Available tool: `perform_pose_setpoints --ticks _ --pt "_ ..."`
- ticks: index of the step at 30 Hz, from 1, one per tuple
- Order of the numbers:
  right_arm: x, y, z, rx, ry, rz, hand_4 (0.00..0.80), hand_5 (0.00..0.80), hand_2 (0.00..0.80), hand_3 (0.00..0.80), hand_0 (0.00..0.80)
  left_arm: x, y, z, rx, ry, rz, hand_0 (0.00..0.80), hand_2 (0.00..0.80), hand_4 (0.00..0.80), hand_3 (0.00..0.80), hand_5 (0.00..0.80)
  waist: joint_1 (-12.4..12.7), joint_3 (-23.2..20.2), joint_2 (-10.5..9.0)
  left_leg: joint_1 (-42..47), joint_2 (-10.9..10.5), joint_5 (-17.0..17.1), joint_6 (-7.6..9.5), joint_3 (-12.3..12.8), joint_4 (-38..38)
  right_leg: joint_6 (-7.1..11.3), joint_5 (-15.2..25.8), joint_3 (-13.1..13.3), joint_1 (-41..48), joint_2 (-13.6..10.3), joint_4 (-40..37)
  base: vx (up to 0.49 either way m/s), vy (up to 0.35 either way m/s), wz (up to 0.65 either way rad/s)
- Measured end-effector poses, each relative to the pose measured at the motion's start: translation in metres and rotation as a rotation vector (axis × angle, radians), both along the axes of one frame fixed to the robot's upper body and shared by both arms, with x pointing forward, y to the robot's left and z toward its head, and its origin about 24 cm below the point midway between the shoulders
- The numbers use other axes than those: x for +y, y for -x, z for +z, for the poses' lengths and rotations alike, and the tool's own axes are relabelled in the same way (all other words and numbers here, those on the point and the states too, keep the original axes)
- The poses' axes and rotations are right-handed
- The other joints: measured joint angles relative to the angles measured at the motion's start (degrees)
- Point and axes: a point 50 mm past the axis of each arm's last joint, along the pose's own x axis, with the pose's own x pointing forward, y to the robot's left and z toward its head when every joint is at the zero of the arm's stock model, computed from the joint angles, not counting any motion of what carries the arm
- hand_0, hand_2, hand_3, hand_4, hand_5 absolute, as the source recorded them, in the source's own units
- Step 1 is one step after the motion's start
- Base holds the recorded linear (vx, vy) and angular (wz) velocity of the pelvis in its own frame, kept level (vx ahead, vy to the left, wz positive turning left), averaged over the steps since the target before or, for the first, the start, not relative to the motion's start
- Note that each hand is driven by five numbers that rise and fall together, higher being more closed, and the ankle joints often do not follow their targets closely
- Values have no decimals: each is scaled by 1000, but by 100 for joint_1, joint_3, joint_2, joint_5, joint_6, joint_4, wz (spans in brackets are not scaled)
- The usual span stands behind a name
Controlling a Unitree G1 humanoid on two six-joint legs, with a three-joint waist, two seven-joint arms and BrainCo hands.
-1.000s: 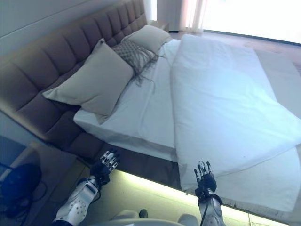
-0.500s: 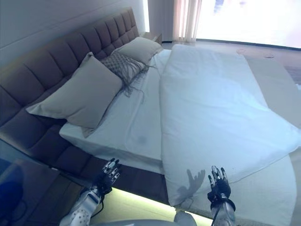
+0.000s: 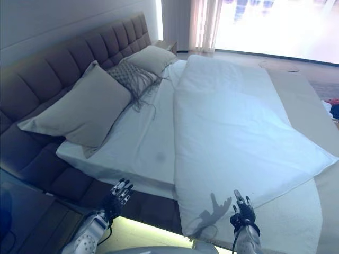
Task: Make the bed neatly
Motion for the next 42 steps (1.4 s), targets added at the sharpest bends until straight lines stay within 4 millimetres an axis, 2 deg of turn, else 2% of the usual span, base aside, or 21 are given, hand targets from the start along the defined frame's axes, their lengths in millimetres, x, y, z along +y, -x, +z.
perform_pose_setpoints --ticks 3,5,6,8,12,14,17,18,20,21,23,24,26,28,30,32,33,34,36,39,42 --pt "-4 3 1 -1 13 -5 0 0 0 0 0 -13 -8 3 -28 38 -23 0 0 0 0 0 -23 103 203 -178 -326 -1 13 -55 -539 36 1 -53 -236 -23 126 -8 159 10" --pt "0 0 2 -15 3 -1 0 0 0 0 0 -12 -10 3 -30 36 -20 0 0 0 0 0 57 195 370 -261 -298 14 134 121 -891 128 19 -163 -341 -21 253 16 137 -11" --pt "2 -1 2 -20 -5 -1 0 0 0 0 0 -9 -7 2 -21 26 -16 0 0 0 0 0 8 195 357 -230 -244 137 202 261 -1053 144 -227 -262 -448 -99 890 10 112 6" --pt "3 3 4 -33 -12 -11 0 0 0 0 0 -3 -6 1 -19 5 -20 0 0 0 0 0 -57 216 153 -73 -394 316 78 411 -1334 256 -827 -305 -416 -331 1304 19 48 14" --pt "0 16 2 -46 -33 -84 0 0 0 0 0 6 -6 2 -16 -14 -13 0 0 0 0 0 -157 268 213 -64 -463 287 58 235 -1227 358 -1012 -214 -309 -488 1530 67 -193 26" --pt "-5 34 -9 12 -56 -131 0 0 0 0 0 11 -10 6 -30 -38 -24 0 0 0 0 0 -168 238 216 -78 -322 346 -10 298 -1233 291 -1153 -12 -272 -607 1636 28 -370 57" --pt "-20 37 -10 24 -45 -205 0 0 0 0 0 24 -7 6 -16 -71 2 0 0 0 0 0 -124 182 182 -147 44 447 -223 715 -1254 550 -1246 232 -295 -1231 2097 17 -424 32" --pt "-23 35 -9 14 -42 -219 0 0 0 0 0 32 -4 6 0 -89 12 0 0 0 0 0 -122 153 131 -150 122 450 -306 720 -1231 670 -1188 253 -254 -1431 1945 1 -494 -6" --pt "-20 27 -7 -7 -53 -211 0 0 0 0 0 49 5 6 34 -148 10 0 0 0 0 0 37 115 -68 -69 336 504 -683 692 -1255 640 -776 320 -2 -1680 1016 -55 -531 -41" --pt "-21 24 -6 -12 -57 -198 0 0 0 0 0 54 10 3 56 -155 28 0 0 0 0 0 44 130 -16 -19 557 434 -955 503 -1228 1366 -834 312 98 -1461 876 -113 -541 -38" --pt "-34 29 -3 -1 -25 -192 0 0 0 0 0 38 18 -7 98 -99 21 0 0 0 0 0 9 100 423 53 1158 544 -788 289 -1265 1146 -963 239 159 -788 972 -132 -528 -13" --pt "-41 34 -3 20 -10 -177 0 0 0 0 0 29 19 -9 96 -69 25 0 0 0 0 0 -2 86 535 45 1345 642 -654 299 -1306 1000 -1059 170 116 -608 1039 -120 -403 -5" --pt "-47 39 -4 70 -1 -157 0 0 0 0 0 19 19 -10 97 -9 52 0 0 0 0 0 5 95 531 27 1517 949 -239 328 -1421 802 -1140 181 -45 -393 1187 -117 -294 -14" --pt "-49 40 -3 82 9 -127 0 0 0 0 0 15 23 -13 115 33 66 0 0 0 0 0 6 116 464 -115 1577 1198 -123 382 -1264 706 -1130 106 -104 -258 1224 -113 -167 -1" --pt "-40 51 -9 108 -16 -133 0 0 0 0 0 9 16 -10 90 39 23 0 0 0 0 0 51 121 193 -555 1359 1517 -266 363 -907 615 -1022 -67 -63 -423 989 -48 -10 39" --pt "-37 51 -10 114 -21 -127 0 0 0 0 0 6 20 -12 98 57 17 0 0 0 0 0 1 136 157 -653 890 1124 -571 417 -874 668 -856 -237 111 -577 712 46 80 44" --pt "-39 51 -10 114 -15 -127 0 0 0 0 0 6 20 -11 93 59 16 0 0 0 0 0 7 105 255 -575 775 825 -501 497 -1092 712 -806 -281 113 -555 642 109 90 26" --pt "-38 51 -11 117 -19 -128 0 0 0 0 0 9 21 -12 93 49 23 0 0 0 0 0 47 113 300 -477 738 674 -710 452 -1269 734 -793 -252 101 -558 640 117 90 -7" --pt "-34 42 -10 75 -50 -119 0 0 0 0 0 16 26 -14 114 24 26 0 0 0 0 0 134 99 270 -413 577 655 -735 423 -1315 788 -737 -109 132 -649 525 69 103 -20" --pt "-32 43 -17 30 -151 -175 0 0 0 0 0 24 13 -5 76 -53 -50 0 0 0 0 0 203 115 125 -488 296 694 -626 377 -1330 902 -650 -178 177 -888 421 63 146 15" --pt "-39 40 -21 40 -163 -234 0 0 0 0 0 26 -4 5 26 -111 -120 0 0 0 0 0 170 389 98 -585 50 558 -483 255 -1042 1049 -768 -152 -267 -1236 1470 -15 -75 7"
